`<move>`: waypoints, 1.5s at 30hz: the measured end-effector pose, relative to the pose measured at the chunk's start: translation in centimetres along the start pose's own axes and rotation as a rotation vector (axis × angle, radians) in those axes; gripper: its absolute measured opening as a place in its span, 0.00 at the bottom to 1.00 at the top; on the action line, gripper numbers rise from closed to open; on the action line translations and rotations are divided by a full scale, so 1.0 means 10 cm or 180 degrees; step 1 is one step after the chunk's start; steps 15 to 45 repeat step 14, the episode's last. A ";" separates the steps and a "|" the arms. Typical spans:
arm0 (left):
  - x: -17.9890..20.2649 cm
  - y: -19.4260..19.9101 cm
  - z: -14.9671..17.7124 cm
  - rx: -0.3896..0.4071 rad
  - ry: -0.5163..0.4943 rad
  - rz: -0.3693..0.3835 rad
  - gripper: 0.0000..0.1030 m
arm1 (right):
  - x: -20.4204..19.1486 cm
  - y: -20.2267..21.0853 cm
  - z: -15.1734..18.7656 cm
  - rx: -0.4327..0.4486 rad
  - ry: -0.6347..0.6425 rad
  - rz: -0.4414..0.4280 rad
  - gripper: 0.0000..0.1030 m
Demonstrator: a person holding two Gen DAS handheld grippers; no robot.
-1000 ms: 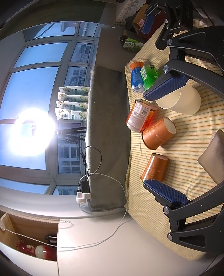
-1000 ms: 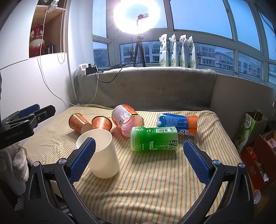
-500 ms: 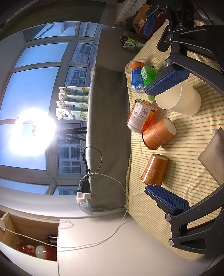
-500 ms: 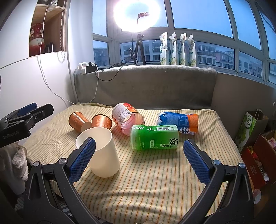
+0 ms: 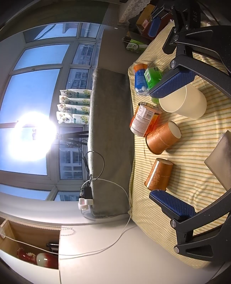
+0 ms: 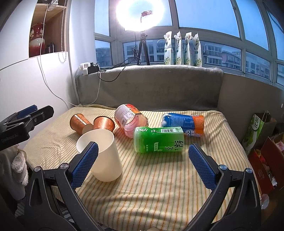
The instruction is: Flip cup upright
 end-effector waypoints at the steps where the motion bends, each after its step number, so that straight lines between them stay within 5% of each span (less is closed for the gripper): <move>1: 0.00 0.00 0.00 -0.0002 -0.0002 0.0000 1.00 | 0.00 -0.01 0.00 -0.0004 0.0001 0.0000 1.00; 45: -0.02 0.01 0.01 0.0050 -0.0052 -0.0064 1.00 | 0.01 -0.07 0.02 -0.0067 -0.0009 0.0016 1.00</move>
Point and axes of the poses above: each gripper's, at about its wrist camera, not at the fingertips, and y roughly against the way its jaws point, x to its right, z to its underside, the point moved 5 cm from there along -y, roughly the way its jaws point, and after that the axes turned 15 degrees about z, right-handed, at the moved point
